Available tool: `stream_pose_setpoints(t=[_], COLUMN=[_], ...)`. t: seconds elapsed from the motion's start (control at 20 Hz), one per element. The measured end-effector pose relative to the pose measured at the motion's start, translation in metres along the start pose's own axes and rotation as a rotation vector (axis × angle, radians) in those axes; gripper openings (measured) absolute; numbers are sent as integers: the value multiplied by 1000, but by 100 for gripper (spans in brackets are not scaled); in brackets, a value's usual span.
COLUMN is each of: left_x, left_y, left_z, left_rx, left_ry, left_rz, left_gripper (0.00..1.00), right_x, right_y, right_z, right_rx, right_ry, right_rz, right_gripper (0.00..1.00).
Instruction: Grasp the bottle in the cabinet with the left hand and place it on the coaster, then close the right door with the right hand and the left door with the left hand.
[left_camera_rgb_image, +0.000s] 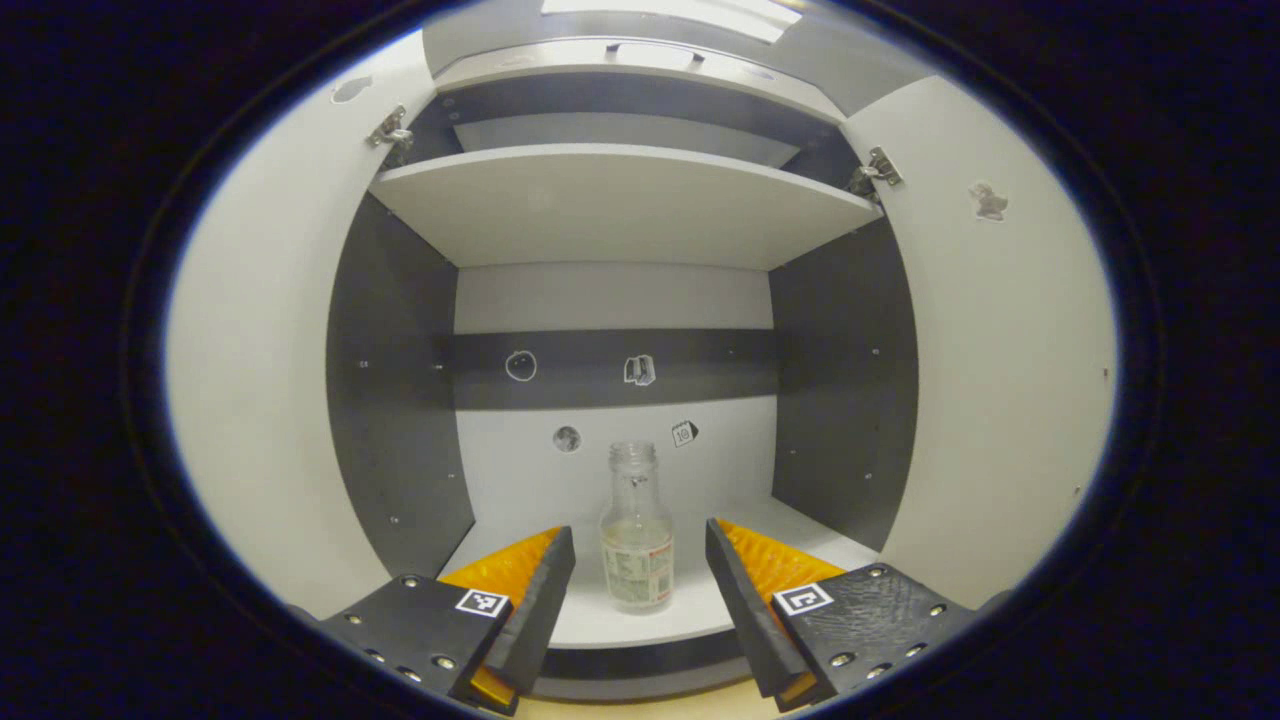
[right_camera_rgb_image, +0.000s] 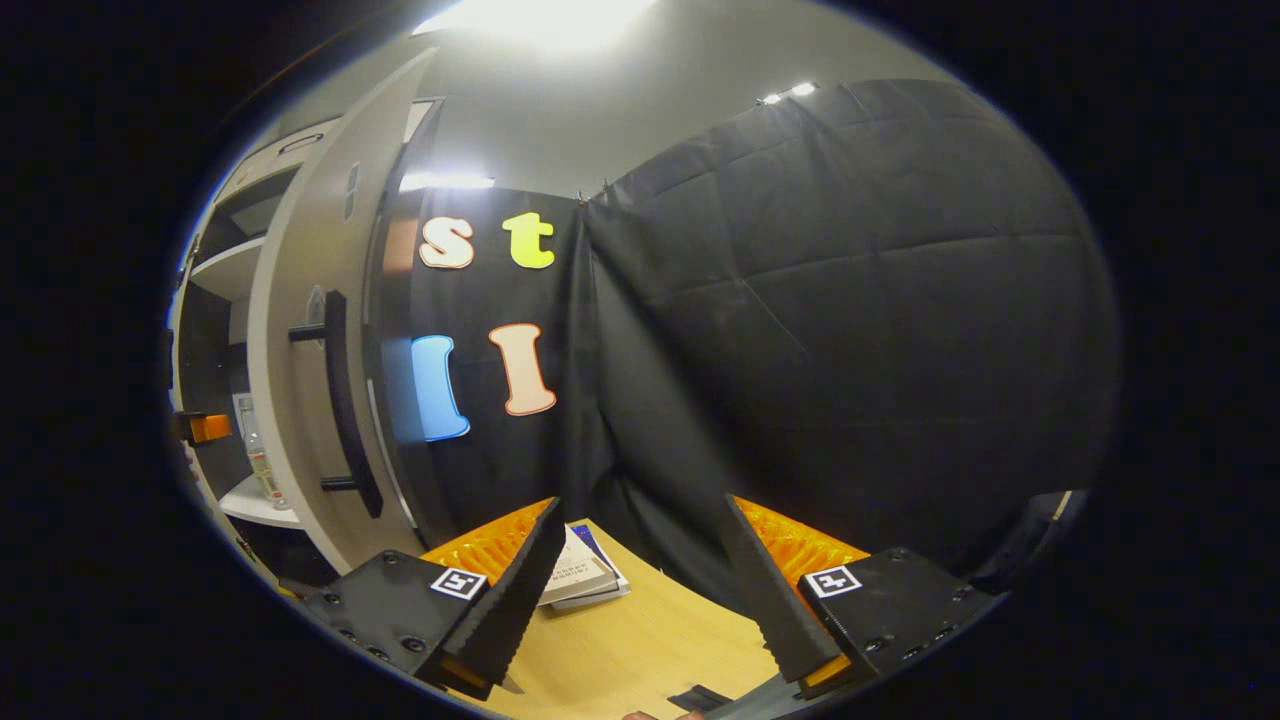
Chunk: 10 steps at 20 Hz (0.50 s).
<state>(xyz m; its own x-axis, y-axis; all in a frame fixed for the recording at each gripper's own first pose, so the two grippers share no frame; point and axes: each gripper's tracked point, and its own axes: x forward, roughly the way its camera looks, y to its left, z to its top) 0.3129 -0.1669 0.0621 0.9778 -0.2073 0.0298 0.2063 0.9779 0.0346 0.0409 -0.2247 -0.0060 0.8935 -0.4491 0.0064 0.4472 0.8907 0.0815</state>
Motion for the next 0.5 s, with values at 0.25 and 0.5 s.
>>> stream_pose_setpoints(t=[0.25, 0.5], left_x=[51, 83], left_y=[7, 15], left_z=[3, -5], left_rx=[15, 10], left_ry=[-21, -7], left_rz=[18, 12], left_gripper=[80, 82], right_x=[22, 31], right_y=[-9, -17], right_z=[0, -4], right_rx=[0, -9], right_ry=[0, 12], right_rz=[-29, -47], right_gripper=[99, 99])
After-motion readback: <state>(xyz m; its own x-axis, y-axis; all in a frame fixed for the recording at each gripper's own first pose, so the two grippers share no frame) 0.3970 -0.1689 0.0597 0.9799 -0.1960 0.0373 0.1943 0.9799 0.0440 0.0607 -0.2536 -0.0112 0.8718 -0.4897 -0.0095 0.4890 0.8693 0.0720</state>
